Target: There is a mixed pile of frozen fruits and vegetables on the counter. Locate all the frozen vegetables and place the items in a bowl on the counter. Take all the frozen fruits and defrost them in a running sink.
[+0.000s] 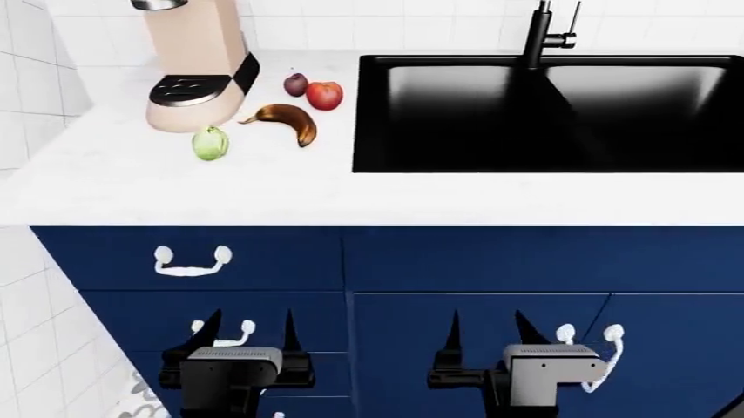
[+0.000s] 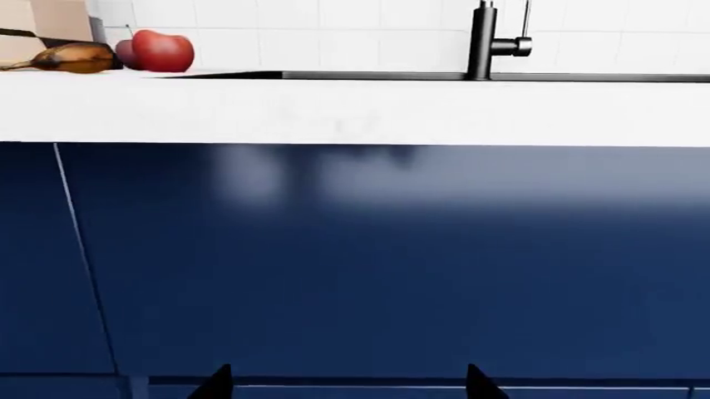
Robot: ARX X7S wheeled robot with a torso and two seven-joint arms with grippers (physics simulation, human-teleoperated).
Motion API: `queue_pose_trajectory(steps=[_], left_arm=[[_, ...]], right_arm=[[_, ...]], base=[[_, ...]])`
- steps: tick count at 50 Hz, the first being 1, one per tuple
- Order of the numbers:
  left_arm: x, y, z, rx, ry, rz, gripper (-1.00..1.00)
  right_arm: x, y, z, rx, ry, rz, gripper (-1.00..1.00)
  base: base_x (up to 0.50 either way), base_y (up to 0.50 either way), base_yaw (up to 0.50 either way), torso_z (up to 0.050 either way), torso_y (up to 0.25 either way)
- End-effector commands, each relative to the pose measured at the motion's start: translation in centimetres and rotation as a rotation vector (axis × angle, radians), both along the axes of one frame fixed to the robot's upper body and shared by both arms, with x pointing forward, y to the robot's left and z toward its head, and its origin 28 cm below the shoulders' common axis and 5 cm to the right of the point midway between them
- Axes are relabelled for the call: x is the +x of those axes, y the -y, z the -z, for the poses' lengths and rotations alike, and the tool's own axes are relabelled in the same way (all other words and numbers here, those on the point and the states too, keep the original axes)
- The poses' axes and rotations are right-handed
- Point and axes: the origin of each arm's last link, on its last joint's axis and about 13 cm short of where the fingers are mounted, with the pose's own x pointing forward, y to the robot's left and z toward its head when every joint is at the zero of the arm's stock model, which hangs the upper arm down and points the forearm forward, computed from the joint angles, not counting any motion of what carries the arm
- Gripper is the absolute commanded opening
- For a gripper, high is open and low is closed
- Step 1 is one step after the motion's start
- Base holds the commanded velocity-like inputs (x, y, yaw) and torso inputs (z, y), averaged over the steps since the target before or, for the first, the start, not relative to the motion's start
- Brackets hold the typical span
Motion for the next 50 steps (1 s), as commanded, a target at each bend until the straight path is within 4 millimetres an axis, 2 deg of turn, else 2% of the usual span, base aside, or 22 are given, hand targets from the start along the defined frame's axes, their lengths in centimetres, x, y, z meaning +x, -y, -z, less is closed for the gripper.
queue_pose_trajectory(steps=[1,36,40,50], left_arm=[[-0.11,0.05,-0.04,0.000,0.003,0.001,1.00],[0.03,0.04,-0.04,0.002,0.000,0.001,1.00],[-0.07,0.06,-0.10,0.000,0.013,0.007,1.00],[-0.15,0.03,-0.07,-0.004,0.023,0.014,1.00]], right_arm=[[-0.10,-0.02,-0.12,-0.002,-0.001,0.000,1.00],[-0.03,0.02,-0.15,0.007,0.001,0.001,1.00],[-0.10,0.03,-0.26,0.014,0.009,0.006,1.00],[-0.06,0.01,-0.18,0.016,0.012,0.005,1.00]], base=[[0.00,0.50,0.00,0.000,0.000],[0.00,0.50,0.00,0.000,0.000],[0.00,0.00,0.00,0.010,0.000],[0.00,0.00,0.00,0.050,0.000]])
